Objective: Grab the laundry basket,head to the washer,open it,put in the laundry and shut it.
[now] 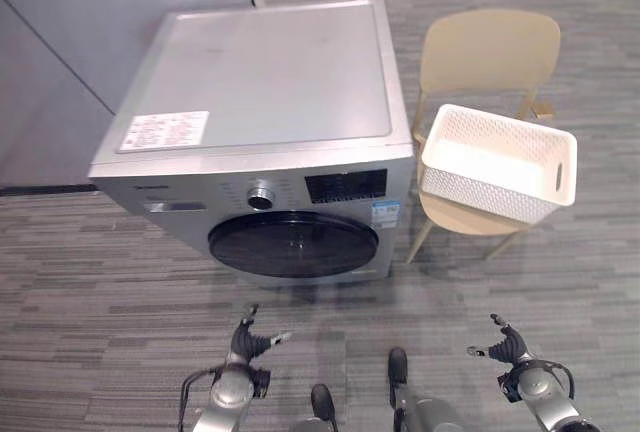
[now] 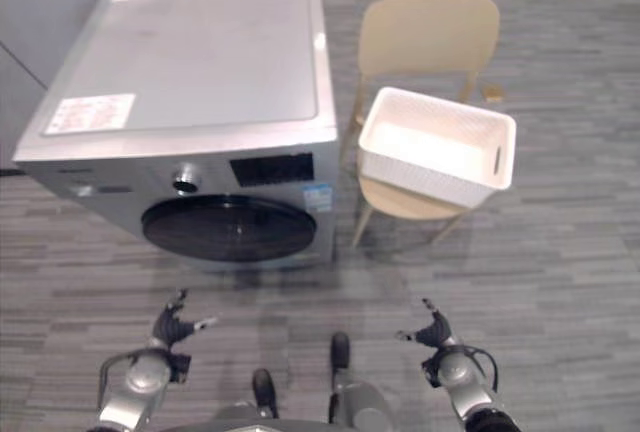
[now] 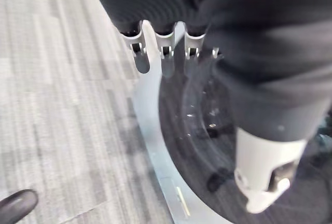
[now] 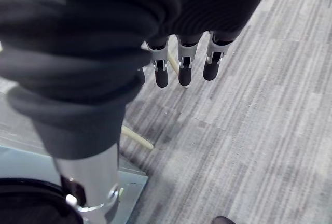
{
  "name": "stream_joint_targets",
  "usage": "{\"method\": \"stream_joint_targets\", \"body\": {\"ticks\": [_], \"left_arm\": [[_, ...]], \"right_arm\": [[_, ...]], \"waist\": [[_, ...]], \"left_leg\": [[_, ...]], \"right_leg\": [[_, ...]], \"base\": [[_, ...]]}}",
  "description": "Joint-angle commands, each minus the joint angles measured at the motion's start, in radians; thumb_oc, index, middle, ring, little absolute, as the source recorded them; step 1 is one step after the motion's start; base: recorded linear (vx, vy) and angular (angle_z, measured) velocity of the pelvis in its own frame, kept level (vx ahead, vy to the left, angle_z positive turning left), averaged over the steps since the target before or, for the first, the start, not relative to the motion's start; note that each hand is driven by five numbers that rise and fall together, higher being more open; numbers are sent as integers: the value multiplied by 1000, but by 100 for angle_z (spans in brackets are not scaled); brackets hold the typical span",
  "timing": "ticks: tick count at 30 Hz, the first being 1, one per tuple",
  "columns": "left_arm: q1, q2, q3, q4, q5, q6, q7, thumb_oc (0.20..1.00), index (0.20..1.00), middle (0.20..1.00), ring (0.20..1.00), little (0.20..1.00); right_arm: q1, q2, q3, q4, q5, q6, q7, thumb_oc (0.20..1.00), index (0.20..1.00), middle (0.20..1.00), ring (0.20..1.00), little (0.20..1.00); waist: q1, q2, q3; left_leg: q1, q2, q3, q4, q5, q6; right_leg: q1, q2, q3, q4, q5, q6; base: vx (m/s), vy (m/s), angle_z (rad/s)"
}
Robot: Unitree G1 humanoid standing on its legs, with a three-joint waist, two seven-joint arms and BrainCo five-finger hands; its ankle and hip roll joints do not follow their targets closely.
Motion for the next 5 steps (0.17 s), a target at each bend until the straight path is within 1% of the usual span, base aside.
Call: {"method": "stream_joint_targets", "body": {"ticks": [1,3,5], "left_arm": [[-33,20,37,97,-41,-1,-6,1000,1000,1000,1000,1000],[-23,19,44,173,-18,7,-12,1000,1000,1000,1000,1000],[-25,20,39,211,-5,8,-12,1000,1000,1000,1000,1000]], "right_arm": [[1,26,-34,25,58,-5,-13,1000,1000,1000,1000,1000],[-1,32,-38,44,72,-3,-13,1000,1000,1000,1000,1000],[-4,36,-42,50,87,-3,-14,1000,1000,1000,1000,1000]], "waist": [[3,-61,-61],[11,-63,-67],[13,-66,-72]], "left_leg": [[-86,-22,-74,-6,67,-9],[-77,-26,-83,-6,64,-9],[-70,-30,-91,-6,61,-9]], "right_leg": [[82,-54,2,0,-135,119],[98,-54,-4,1,-140,117],[109,-55,-10,2,-145,115]], "base": [[47,0,30],[49,8,27],[38,17,23]]}}
